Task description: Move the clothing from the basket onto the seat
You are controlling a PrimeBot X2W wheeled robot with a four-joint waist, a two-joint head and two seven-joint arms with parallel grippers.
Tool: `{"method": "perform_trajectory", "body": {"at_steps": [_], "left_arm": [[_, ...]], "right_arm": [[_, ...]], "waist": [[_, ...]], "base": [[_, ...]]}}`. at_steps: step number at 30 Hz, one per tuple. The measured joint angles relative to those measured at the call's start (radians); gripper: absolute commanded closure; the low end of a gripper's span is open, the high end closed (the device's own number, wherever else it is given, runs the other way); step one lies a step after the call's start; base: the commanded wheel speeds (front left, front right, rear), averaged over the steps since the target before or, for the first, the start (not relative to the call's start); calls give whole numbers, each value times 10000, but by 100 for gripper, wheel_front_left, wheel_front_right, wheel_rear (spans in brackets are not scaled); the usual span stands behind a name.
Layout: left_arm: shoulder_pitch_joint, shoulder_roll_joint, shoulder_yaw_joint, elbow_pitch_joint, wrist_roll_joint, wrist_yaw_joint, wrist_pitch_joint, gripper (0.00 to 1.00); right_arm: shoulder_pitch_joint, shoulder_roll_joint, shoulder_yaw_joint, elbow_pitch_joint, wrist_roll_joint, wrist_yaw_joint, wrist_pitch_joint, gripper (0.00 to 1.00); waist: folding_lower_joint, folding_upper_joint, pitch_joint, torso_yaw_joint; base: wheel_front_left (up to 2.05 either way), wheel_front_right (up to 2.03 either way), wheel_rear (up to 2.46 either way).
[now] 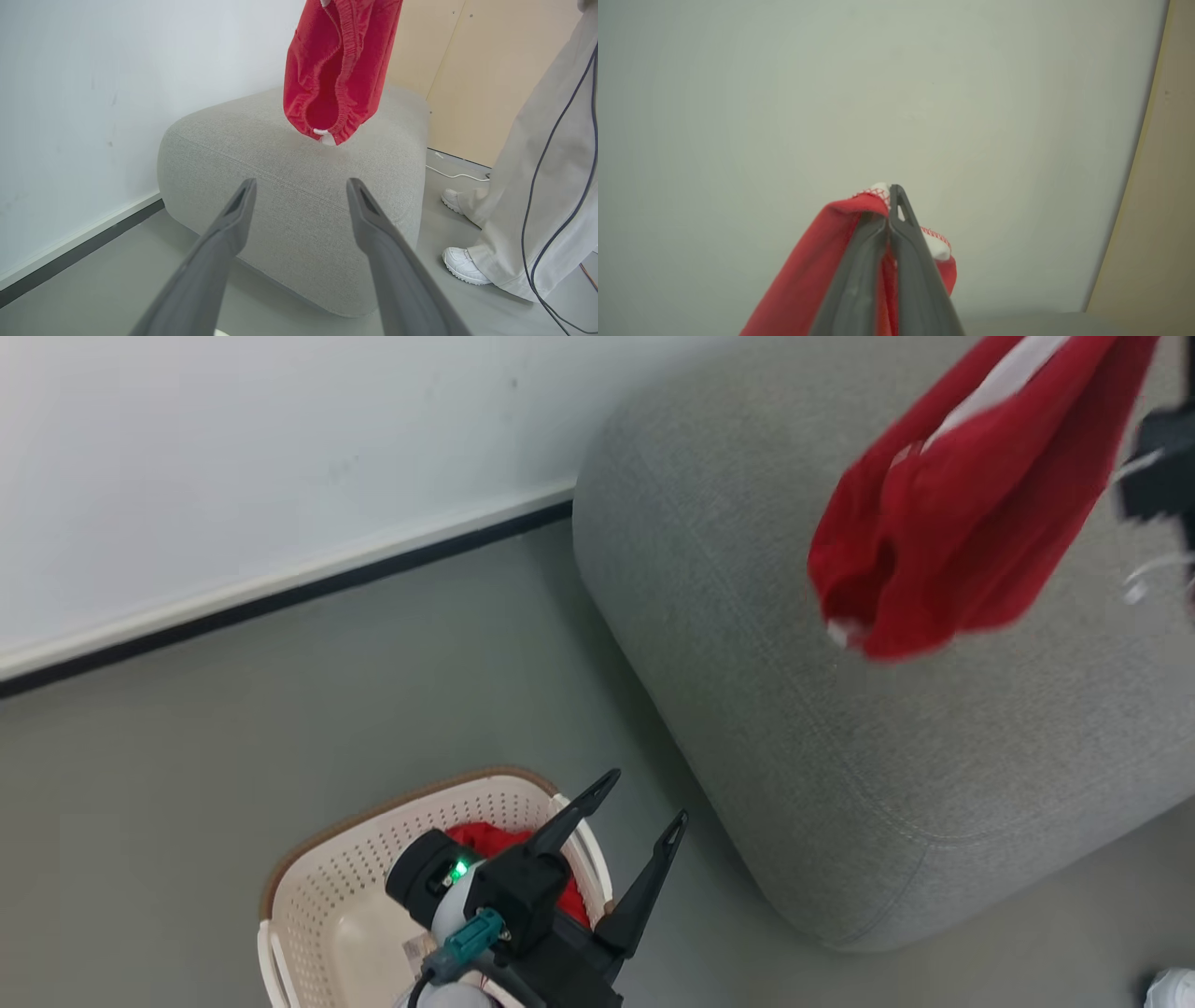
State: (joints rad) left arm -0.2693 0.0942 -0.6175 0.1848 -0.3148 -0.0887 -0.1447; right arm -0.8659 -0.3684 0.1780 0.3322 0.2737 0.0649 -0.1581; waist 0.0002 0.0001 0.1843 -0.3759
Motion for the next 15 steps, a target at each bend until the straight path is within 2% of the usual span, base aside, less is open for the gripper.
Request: {"method": "perform_trajectory", "body": {"at_steps": [8,15], "left_arm": [[-642,148,6,-802,178,-6,307,0],[-977,339,163,-1168,224,-8,550,0]], "right_arm": [[-2801,-1580,-815,1661,-282,100,146,100],[-3965,-2113,-888,2989,-485,100,148,100]], "waist": [[1,0,1126,631],[0,0,1932,1249]], "base": [[0,0,0],[0,0,0]]}}
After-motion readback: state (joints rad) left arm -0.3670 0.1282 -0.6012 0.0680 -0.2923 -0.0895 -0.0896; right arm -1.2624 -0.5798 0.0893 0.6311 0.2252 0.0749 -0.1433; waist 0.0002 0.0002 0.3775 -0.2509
